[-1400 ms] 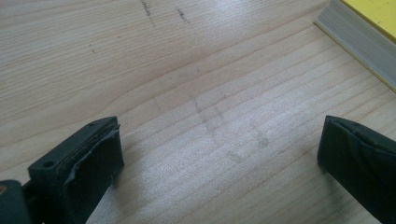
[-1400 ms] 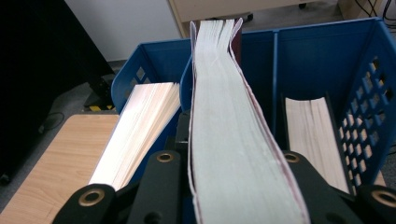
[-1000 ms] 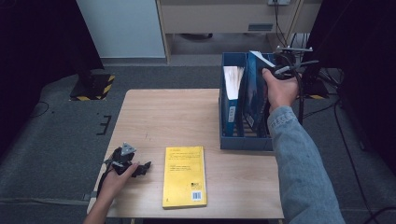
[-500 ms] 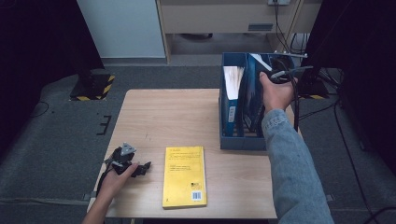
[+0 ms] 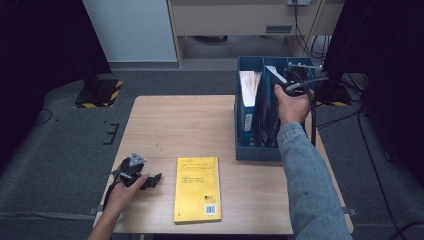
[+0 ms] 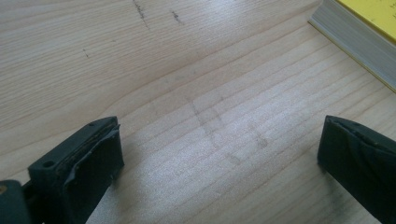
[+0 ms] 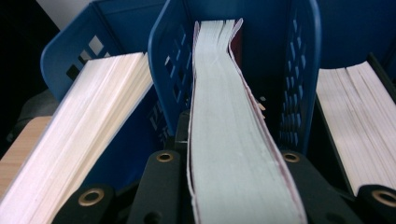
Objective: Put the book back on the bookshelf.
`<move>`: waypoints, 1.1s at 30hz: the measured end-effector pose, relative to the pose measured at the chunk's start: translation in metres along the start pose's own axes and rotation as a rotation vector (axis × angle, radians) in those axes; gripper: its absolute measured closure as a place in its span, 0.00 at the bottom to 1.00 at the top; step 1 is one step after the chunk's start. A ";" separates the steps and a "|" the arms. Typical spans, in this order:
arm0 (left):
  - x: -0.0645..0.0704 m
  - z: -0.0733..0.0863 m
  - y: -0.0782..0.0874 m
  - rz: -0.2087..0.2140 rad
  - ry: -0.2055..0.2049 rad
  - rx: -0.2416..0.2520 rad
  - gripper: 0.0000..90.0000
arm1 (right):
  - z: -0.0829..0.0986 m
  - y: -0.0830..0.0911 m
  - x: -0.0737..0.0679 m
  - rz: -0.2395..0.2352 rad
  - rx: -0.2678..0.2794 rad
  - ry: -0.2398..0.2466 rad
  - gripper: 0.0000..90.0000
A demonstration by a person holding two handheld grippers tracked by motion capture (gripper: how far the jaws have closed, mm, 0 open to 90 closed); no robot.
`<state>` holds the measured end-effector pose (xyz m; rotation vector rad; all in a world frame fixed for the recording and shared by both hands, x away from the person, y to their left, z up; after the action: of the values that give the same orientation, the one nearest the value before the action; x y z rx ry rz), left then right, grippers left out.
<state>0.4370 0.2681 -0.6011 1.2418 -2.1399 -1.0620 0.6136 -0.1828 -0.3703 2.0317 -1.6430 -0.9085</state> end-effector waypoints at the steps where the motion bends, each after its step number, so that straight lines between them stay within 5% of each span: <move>1: 0.000 0.000 0.000 0.000 0.002 0.000 0.00 | 0.001 0.000 0.000 0.002 -0.003 0.006 0.81; 15: 0.000 -0.001 0.000 0.004 -0.003 0.000 0.00 | 0.013 0.001 0.005 -0.020 -0.016 0.013 0.80; 33: 0.000 -0.001 -0.001 0.003 -0.003 0.004 0.00 | 0.040 0.024 0.021 -0.035 -0.081 -0.002 0.79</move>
<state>0.4376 0.2673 -0.6012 1.2388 -2.1459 -1.0594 0.5713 -0.2052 -0.3884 2.0116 -1.5503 -0.9734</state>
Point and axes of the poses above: each handheld gripper's, and its own axes: y roughly backward along the jaws, z roughly out of its underside, x roughly to its right, the point moved 9 cm from there along -y, roughly forward along the jaws, and after that the axes turned 7 degrees about -x, right-handed, at the moved point
